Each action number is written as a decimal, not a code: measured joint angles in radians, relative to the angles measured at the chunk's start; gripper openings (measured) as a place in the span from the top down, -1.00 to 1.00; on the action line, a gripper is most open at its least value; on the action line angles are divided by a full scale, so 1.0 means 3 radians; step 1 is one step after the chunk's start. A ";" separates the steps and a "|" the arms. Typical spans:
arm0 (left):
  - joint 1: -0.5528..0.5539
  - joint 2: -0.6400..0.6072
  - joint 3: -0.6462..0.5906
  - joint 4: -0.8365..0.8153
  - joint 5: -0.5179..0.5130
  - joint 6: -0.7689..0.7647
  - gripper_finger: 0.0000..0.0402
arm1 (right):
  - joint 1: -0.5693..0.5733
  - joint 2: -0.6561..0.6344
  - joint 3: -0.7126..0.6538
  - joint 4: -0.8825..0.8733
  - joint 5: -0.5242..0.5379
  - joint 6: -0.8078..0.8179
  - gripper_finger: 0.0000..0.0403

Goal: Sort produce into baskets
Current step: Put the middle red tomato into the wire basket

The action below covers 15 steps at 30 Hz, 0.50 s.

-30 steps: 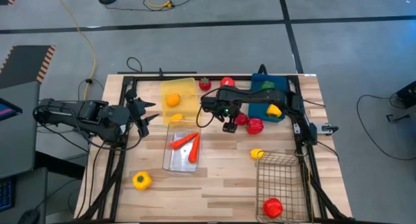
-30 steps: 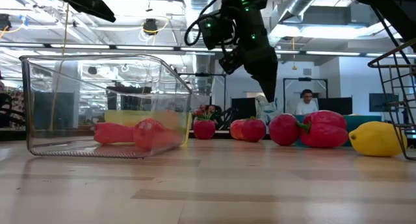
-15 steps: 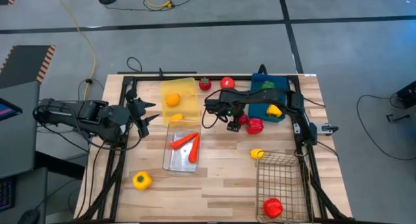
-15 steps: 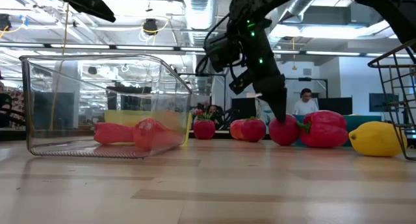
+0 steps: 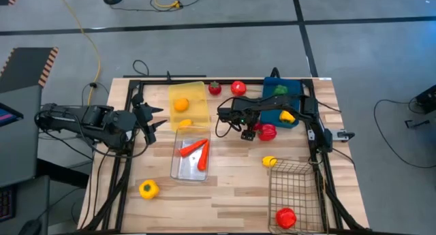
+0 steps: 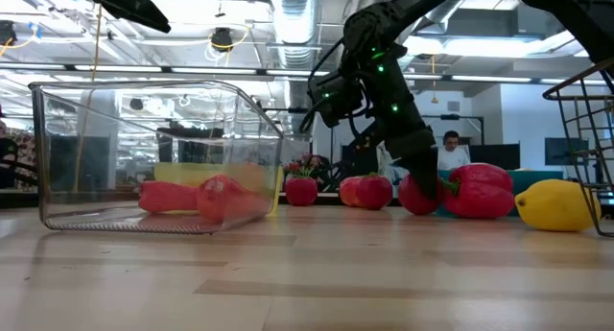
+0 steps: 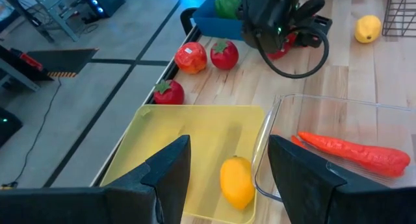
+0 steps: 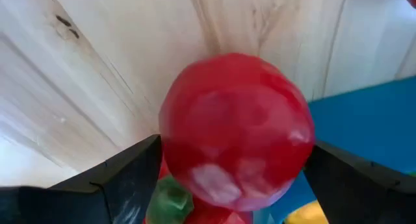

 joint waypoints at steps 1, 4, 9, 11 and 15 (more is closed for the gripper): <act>0.0001 0.0001 0.0000 0.0000 0.0000 0.0000 0.04 | 0.0000 0.0000 0.0000 0.0019 0.0000 0.0000 -0.87; 0.0001 0.0000 0.0000 0.0000 0.0000 0.0000 0.04 | 0.0000 -0.0002 0.0002 0.0078 0.0001 0.0003 -0.74; 0.0000 0.0000 0.0000 0.0000 0.0000 -0.0003 0.04 | 0.0000 -0.0002 0.0004 0.0085 0.0002 0.0001 -0.54; 0.0000 0.0000 0.0000 0.0000 0.0000 -0.0002 0.04 | 0.0000 -0.0002 0.0005 0.0083 0.0002 0.0001 -0.52; 0.0001 0.0000 0.0000 0.0000 -0.0005 -0.0001 0.04 | 0.0008 -0.0023 0.0006 0.0054 0.0001 0.0002 -0.54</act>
